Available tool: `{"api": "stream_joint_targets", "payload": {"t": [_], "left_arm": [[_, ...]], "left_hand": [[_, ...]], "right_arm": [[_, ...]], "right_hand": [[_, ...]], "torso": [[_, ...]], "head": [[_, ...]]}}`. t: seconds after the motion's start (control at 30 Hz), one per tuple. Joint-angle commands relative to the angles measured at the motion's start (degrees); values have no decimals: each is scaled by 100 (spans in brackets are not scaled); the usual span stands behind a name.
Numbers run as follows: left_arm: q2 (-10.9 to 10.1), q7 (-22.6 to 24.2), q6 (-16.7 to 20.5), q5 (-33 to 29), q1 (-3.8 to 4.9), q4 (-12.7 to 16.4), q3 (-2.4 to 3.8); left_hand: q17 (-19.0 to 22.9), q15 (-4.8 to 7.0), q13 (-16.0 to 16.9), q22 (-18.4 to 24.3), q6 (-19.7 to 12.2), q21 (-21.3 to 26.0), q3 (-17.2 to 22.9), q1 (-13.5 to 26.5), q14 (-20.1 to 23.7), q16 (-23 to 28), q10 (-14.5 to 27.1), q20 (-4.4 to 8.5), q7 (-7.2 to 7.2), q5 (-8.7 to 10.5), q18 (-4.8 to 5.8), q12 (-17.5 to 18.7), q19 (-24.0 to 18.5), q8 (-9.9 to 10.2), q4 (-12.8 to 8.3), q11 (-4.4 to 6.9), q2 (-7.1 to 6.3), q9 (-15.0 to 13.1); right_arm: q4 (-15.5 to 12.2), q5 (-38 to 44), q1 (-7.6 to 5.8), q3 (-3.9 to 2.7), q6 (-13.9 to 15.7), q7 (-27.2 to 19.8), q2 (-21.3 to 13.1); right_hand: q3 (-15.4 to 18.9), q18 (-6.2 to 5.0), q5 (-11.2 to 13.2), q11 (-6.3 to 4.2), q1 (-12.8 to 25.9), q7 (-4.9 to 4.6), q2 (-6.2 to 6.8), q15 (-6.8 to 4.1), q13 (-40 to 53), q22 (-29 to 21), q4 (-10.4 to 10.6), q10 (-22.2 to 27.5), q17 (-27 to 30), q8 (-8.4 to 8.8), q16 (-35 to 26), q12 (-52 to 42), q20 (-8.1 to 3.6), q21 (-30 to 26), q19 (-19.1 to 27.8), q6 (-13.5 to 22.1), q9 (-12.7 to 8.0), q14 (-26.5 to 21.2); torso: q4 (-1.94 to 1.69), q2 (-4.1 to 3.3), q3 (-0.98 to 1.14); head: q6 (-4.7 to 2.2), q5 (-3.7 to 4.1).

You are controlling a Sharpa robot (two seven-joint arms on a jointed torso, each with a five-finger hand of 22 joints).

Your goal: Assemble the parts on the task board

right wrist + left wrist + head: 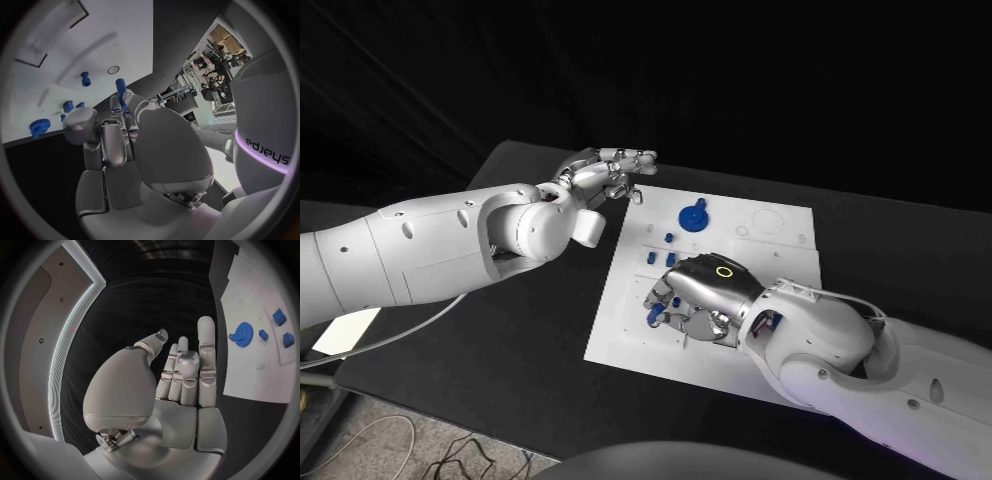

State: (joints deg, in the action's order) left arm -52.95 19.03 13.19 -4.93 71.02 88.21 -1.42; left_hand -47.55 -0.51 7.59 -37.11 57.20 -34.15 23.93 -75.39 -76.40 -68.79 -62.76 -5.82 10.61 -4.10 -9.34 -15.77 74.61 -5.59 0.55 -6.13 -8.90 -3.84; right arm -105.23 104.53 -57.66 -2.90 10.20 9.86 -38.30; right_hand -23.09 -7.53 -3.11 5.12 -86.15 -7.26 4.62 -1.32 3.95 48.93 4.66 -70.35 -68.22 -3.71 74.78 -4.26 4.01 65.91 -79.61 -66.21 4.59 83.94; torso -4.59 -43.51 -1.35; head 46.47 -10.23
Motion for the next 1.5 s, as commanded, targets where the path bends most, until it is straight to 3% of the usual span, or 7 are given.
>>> {"api": "stream_joint_targets", "payload": {"t": [0.03,0.4,1.03,1.5], "left_arm": [[14,29,-130,-12,2,3,3],[18,25,-133,-12,2,0,3],[1,18,-130,-12,2,-1,3],[-7,17,-133,-12,2,-3,3]], "left_hand": [[7,-41,7,8,-46,19,-30,19,16,-5,34,-51,3,-34,-102,-22,8,12,9,7,55,1],[7,-41,7,8,-46,19,-30,19,16,-5,34,-51,3,-34,-102,-22,8,12,9,7,55,1],[7,-41,7,8,-46,19,-30,19,16,-5,34,-51,3,-34,-102,-22,8,12,9,7,55,1],[7,-41,7,8,-46,19,-30,19,16,-5,34,-51,3,-34,-102,-22,8,12,9,7,55,1]], "right_arm": [[97,156,36,21,31,-137,57],[325,260,86,68,10,-136,172],[349,421,90,71,-232,-3,188],[312,504,90,71,-230,17,176]], "right_hand": [[-42,44,-21,-185,24,-9,-35,-37,8,-9,-7,-209,1,-20,14,34,-26,2,3,-18,10,241],[-57,45,-24,-182,26,-13,-36,-35,8,-3,-20,-209,-8,-17,21,39,-24,6,2,-17,9,243],[-71,46,-17,-176,43,-21,-33,-31,8,0,-32,-210,-21,-16,31,45,-21,9,2,-17,9,245],[-77,48,-13,-174,56,-22,-32,-28,9,12,-36,-213,-31,-17,39,46,-20,16,0,-21,10,247]], "torso": [[-3,-3,-4],[0,3,-3],[-1,5,-4],[2,9,-2]], "head": [[25,-18],[65,-42],[88,-43],[106,-50]]}}
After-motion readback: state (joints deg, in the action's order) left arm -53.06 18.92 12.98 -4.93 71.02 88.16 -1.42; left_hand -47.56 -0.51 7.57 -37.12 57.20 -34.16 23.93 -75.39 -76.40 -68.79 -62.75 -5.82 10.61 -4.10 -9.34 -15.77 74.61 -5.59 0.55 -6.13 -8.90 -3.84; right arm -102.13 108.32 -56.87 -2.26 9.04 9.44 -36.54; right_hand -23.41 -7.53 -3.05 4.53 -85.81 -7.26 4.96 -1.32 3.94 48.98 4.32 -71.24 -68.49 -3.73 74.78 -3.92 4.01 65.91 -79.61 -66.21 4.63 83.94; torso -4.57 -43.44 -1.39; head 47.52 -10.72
